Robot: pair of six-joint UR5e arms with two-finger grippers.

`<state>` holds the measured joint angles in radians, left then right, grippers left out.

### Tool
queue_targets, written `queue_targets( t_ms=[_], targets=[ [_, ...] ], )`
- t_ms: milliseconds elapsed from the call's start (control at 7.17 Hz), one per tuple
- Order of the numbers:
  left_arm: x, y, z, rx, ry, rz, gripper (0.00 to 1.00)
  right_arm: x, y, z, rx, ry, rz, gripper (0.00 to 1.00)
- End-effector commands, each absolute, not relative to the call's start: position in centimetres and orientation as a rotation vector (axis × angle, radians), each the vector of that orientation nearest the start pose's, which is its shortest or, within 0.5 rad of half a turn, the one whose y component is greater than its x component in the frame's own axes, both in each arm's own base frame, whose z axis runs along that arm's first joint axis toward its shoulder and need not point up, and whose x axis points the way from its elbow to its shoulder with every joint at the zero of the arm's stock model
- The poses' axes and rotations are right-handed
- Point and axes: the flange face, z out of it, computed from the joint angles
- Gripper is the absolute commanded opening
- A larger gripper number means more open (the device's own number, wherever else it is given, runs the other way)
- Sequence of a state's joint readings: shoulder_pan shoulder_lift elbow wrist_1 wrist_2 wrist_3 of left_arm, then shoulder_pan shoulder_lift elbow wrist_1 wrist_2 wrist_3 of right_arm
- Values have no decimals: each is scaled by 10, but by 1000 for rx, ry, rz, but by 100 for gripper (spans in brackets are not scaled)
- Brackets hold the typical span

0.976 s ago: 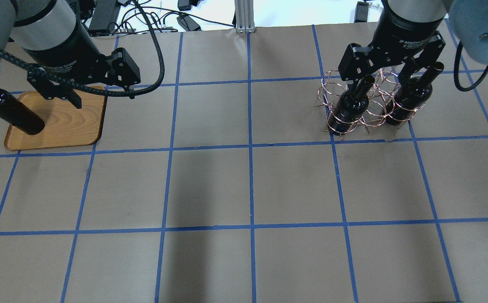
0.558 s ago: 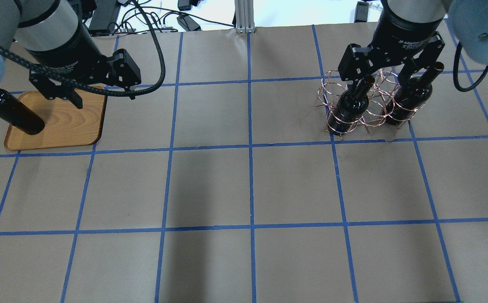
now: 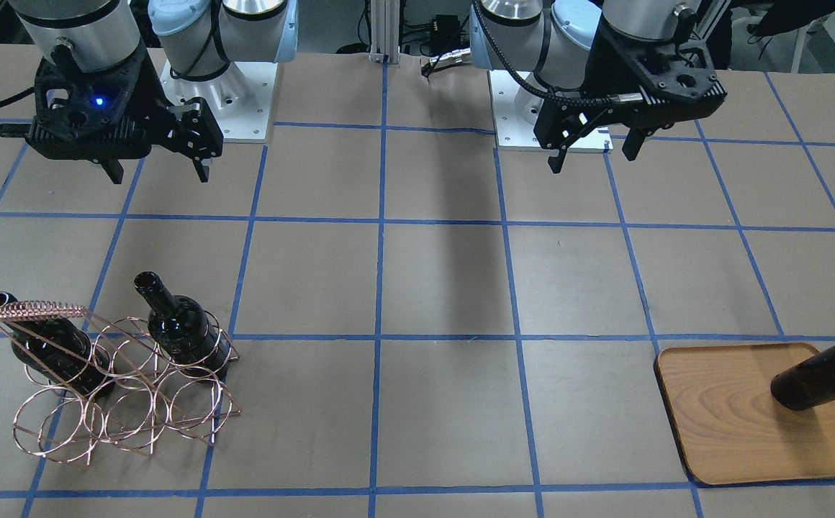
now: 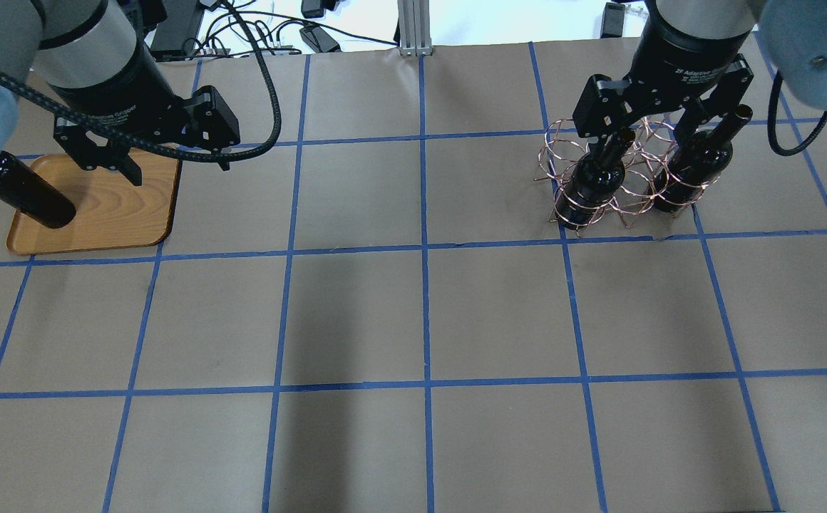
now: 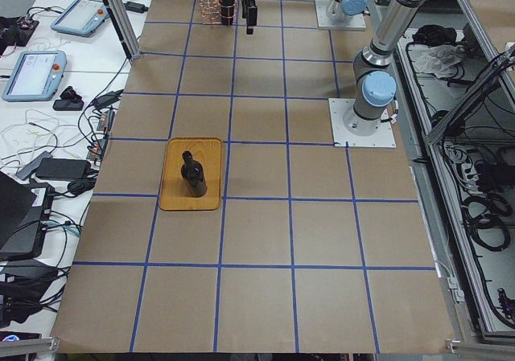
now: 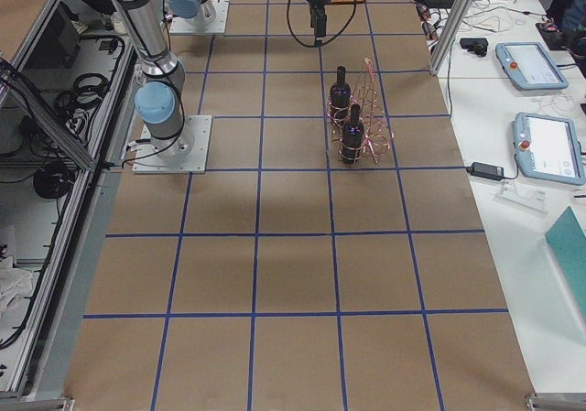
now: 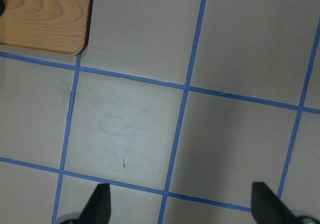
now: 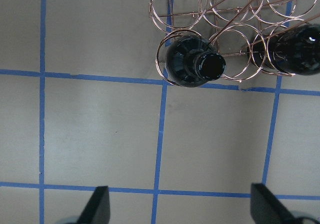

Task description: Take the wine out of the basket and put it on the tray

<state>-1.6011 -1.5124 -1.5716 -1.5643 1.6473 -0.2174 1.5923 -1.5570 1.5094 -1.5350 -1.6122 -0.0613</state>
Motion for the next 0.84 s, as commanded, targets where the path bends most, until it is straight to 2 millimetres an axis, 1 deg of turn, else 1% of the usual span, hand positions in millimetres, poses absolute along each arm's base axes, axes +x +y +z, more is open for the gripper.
queue_targets(
  t_ms=[0,139,279,418,558,697],
  targets=[
    [-139,-463,518,-234,3056,-100,100,140,-496,508,-131,3180,-21,100],
    [-139,-459,524,-230,3059,-116,100,140,-496,508,-131,3180,-18,100],
    [-140,-467,515,-234,3064,-101,100,140,-495,508,-131,3182,-18,100],
    [-139,-470,511,-231,3059,-99,100,140,-495,509,-131,3181,-21,100],
    [-139,-463,521,-235,3060,-125,100,140,-495,509,-134,3180,-21,100],
    [-139,-463,522,-233,3062,-125,100,140,-495,509,-131,3180,-21,100]
  ],
)
